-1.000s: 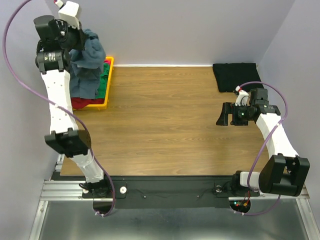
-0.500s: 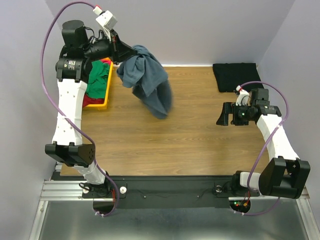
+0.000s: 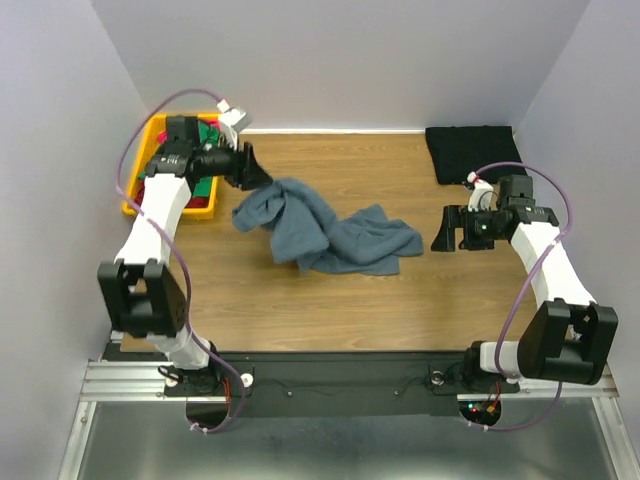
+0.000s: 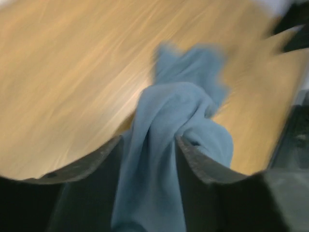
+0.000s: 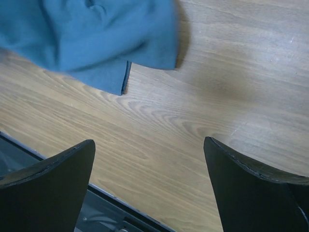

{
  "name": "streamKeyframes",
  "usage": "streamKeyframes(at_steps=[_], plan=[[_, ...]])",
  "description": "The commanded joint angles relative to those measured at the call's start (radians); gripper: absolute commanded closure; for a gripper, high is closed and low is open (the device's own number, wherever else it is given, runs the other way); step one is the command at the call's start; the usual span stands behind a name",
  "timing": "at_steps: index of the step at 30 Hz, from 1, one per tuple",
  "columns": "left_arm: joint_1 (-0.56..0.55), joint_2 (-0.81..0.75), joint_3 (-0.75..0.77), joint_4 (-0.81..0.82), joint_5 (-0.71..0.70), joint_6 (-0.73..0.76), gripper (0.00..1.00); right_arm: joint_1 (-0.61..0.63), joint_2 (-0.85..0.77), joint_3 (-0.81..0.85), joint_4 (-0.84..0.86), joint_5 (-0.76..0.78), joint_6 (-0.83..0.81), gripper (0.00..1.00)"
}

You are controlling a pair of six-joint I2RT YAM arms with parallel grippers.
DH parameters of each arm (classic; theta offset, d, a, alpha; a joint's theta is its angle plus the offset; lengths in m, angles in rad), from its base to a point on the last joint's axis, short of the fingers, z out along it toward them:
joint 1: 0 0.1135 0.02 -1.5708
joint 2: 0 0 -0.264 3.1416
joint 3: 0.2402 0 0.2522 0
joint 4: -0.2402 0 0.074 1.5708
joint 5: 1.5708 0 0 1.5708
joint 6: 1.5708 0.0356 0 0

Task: Fold and stack the t-shirts
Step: Move the tshirt to the center of the board, then flatten the tshirt out

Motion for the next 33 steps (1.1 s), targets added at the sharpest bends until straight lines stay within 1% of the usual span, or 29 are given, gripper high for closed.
streamKeyframes(at_steps=[1,3,4,5,7,8,9,10,11,12,13,14,15,16,17,19,23,26,29,31,32,33], plan=[[0.189,0.087,-0.090,-0.030,-0.193,0.135,0.34,-0.007,0.025,0.059,-0.004,0.011,-0.086,0.00],[0.207,0.095,-0.090,-0.038,-0.226,0.177,0.34,-0.006,0.040,0.056,-0.009,0.016,-0.122,0.01],[0.210,0.087,-0.099,-0.056,-0.241,0.219,0.34,-0.004,0.049,0.055,-0.009,0.014,-0.133,0.03],[0.208,0.079,-0.107,-0.056,-0.243,0.219,0.34,-0.002,0.060,0.053,-0.008,0.013,-0.142,0.04],[0.208,0.044,-0.129,-0.102,-0.215,0.286,0.35,0.002,0.094,0.053,-0.009,0.003,-0.163,0.08],[0.207,0.029,-0.156,-0.151,-0.185,0.312,0.39,0.013,0.104,0.053,-0.003,0.005,-0.169,0.12],[0.196,-0.002,-0.173,-0.180,-0.174,0.389,0.40,0.020,0.129,0.053,0.002,0.003,-0.176,0.14],[0.185,-0.022,-0.196,-0.208,-0.167,0.426,0.41,0.031,0.141,0.053,0.011,0.020,-0.179,0.16],[0.170,-0.042,-0.257,-0.249,-0.175,0.460,0.42,0.057,0.155,0.053,0.035,0.031,-0.176,0.19],[0.149,-0.095,-0.294,-0.265,-0.190,0.531,0.43,0.074,0.167,0.055,0.046,0.043,-0.174,0.21],[0.091,-0.121,-0.334,-0.272,-0.210,0.550,0.43,0.092,0.198,0.055,0.058,0.057,-0.163,0.23],[0.057,-0.179,-0.421,-0.262,-0.262,0.563,0.44,0.134,0.216,0.058,0.087,0.104,-0.153,0.26],[0.029,-0.209,-0.464,-0.245,-0.293,0.561,0.44,0.136,0.239,0.061,0.095,0.126,-0.131,0.27],[-0.049,-0.236,-0.547,-0.224,-0.349,0.543,0.44,0.167,0.288,0.068,0.101,0.135,-0.122,0.30],[-0.072,-0.261,-0.581,-0.178,-0.371,0.532,0.44,0.169,0.307,0.075,0.107,0.132,-0.108,0.31],[-0.121,-0.315,-0.654,-0.139,-0.408,0.509,0.41,0.169,0.345,0.081,0.140,0.137,-0.075,0.30],[-0.198,-0.333,-0.719,-0.104,-0.469,0.517,0.38,0.174,0.371,0.087,0.183,0.140,-0.047,0.28],[-0.282,-0.333,-0.764,-0.023,-0.523,0.497,0.36,0.182,0.434,0.098,0.186,0.116,-0.047,0.26],[-0.316,-0.286,-0.774,0.026,-0.572,0.495,0.36,0.186,0.471,0.099,0.187,0.073,-0.045,0.27],[-0.333,-0.261,-0.770,0.039,-0.577,0.495,0.36,0.186,0.497,0.101,0.189,0.042,-0.039,0.31],[-0.341,-0.243,-0.770,0.069,-0.583,0.489,0.36,0.186,0.506,0.105,0.189,0.037,-0.036,0.42],[-0.350,-0.234,-0.773,0.088,-0.592,0.472,0.36,0.186,0.511,0.107,0.190,0.031,-0.033,0.47]])
